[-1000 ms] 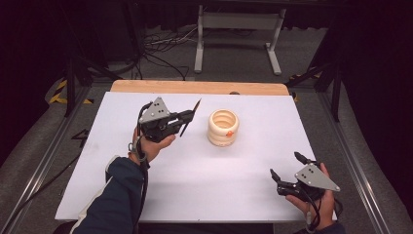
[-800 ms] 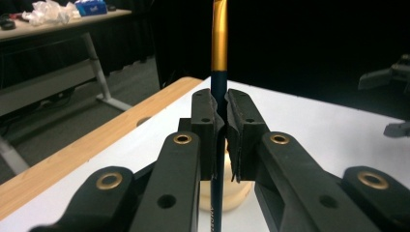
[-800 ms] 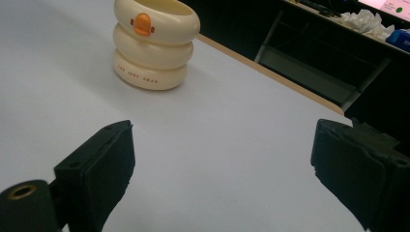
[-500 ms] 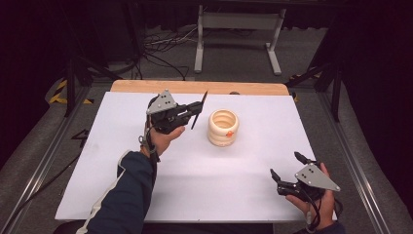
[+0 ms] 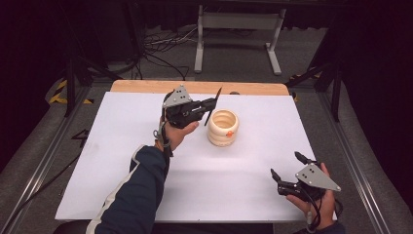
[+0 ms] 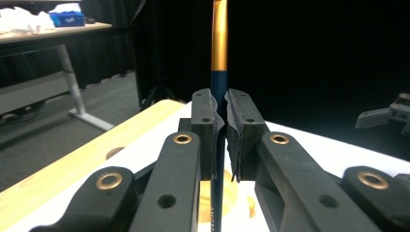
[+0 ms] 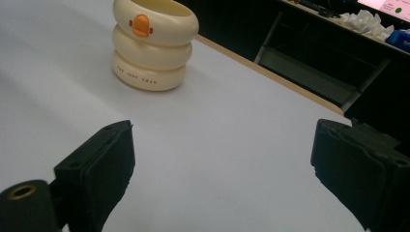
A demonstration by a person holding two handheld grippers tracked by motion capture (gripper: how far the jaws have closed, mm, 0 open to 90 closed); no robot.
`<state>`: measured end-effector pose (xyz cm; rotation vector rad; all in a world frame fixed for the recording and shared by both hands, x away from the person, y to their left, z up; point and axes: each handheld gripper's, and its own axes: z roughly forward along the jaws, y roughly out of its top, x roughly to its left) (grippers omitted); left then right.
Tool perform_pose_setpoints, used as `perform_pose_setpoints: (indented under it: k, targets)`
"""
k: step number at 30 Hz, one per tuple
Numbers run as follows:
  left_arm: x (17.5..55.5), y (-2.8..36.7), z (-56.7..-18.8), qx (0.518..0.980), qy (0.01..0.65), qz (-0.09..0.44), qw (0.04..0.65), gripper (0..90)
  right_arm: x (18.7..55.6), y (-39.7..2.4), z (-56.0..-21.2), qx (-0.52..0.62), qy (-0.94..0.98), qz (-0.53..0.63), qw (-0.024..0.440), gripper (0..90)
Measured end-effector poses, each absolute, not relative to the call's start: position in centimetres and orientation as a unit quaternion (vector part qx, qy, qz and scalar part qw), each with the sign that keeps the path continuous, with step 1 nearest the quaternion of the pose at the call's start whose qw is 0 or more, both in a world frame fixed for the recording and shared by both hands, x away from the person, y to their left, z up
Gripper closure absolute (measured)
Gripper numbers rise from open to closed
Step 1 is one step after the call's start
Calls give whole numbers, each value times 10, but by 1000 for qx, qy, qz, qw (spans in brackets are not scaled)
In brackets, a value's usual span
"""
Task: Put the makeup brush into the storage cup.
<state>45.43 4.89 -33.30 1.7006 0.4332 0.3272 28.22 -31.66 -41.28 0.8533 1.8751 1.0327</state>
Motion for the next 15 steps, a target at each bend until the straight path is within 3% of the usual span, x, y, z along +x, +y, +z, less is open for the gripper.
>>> perform_pose_setpoints:
  k: [15]
  targets:
    - [469,30,-341,735,190,129,638,826,282,-318,-412,339,742,411,406,89]
